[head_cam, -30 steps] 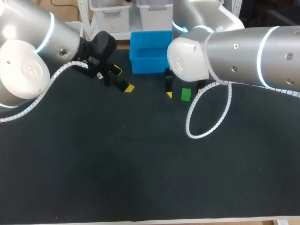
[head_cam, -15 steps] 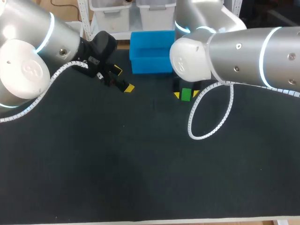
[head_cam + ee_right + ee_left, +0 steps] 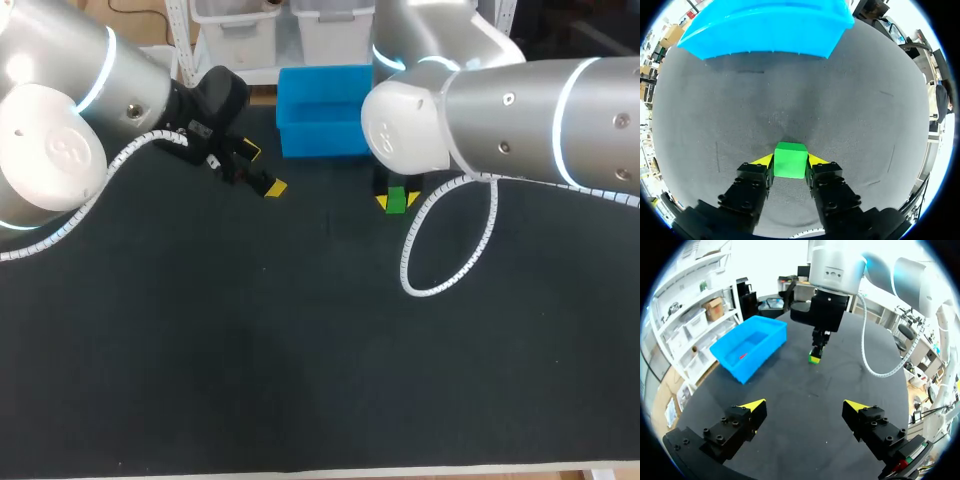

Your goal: Use the left arm to pick the red cube and place it into the blue plastic box first, then use the right arm to grasp the green cube and put it into the same blue plastic box after the first action is fully finished.

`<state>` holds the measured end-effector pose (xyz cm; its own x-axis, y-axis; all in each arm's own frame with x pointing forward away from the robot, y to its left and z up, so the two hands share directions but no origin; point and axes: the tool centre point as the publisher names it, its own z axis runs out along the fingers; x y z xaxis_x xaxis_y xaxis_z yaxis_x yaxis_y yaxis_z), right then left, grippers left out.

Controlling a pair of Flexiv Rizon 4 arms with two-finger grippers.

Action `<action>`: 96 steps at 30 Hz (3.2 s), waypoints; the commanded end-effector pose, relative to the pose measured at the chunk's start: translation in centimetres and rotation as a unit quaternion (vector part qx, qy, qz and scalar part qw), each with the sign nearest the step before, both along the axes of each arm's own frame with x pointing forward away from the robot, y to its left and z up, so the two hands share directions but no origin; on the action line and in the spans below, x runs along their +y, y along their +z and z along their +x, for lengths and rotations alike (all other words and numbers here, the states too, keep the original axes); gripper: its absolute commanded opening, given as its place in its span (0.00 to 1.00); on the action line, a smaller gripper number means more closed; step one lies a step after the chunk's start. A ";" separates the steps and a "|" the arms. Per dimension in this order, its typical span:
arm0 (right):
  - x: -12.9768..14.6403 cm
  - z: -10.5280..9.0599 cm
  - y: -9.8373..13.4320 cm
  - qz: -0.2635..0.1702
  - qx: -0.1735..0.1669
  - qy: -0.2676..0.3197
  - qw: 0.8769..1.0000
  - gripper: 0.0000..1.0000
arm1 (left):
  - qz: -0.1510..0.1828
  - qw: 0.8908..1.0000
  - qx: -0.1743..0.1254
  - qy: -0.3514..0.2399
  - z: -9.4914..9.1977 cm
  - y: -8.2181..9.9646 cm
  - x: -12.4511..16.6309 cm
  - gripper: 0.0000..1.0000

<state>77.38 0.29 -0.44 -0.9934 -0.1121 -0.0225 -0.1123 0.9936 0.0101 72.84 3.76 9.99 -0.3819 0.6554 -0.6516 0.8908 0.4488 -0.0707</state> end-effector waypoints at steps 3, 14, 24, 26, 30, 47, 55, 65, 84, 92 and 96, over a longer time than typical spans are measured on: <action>-0.9 0.4 3.1 -0.007 -0.016 -0.001 1.000 0.00 | -0.002 1.000 -0.001 -0.002 0.0 -0.1 0.1 1.00; -1.4 2.3 6.9 -0.008 -0.053 0.012 0.998 0.00 | -0.002 1.000 -0.001 -0.002 0.0 -0.1 0.1 1.00; -0.6 4.9 10.2 0.023 -0.096 0.024 0.995 0.00 | -0.002 1.000 -0.001 -0.002 0.0 -0.1 0.1 1.00; -0.5 5.4 10.6 0.027 -0.102 0.030 0.994 0.00 | -0.002 1.000 -0.001 -0.002 0.0 -0.1 0.1 1.00; -0.4 6.4 11.5 0.042 -0.113 0.034 0.992 0.00 | -0.002 1.000 -0.001 -0.002 0.0 -0.1 0.1 1.00; 0.1 10.3 13.7 0.115 -0.143 0.078 0.980 0.00 | -0.002 1.000 -0.001 -0.002 0.0 -0.1 0.1 1.00; 1.0 12.3 14.3 0.138 -0.153 0.110 0.972 0.00 | -0.002 1.000 -0.001 -0.002 0.0 -0.1 0.1 1.00; 2.4 14.5 14.1 0.150 -0.156 0.141 0.966 0.00 | -0.002 1.000 -0.001 -0.002 0.0 -0.1 0.1 1.00; 2.9 17.9 10.8 0.163 -0.145 0.164 0.962 0.00 | -0.002 1.000 -0.001 -0.002 0.0 -0.1 0.1 1.00; 2.4 19.5 9.5 0.164 -0.141 0.163 0.963 0.00 | -0.002 1.000 -0.001 -0.002 0.0 -0.1 0.1 1.00; 2.4 20.0 8.9 0.163 -0.138 0.167 0.963 0.00 | -0.002 1.000 -0.001 -0.002 0.0 -0.1 0.1 1.00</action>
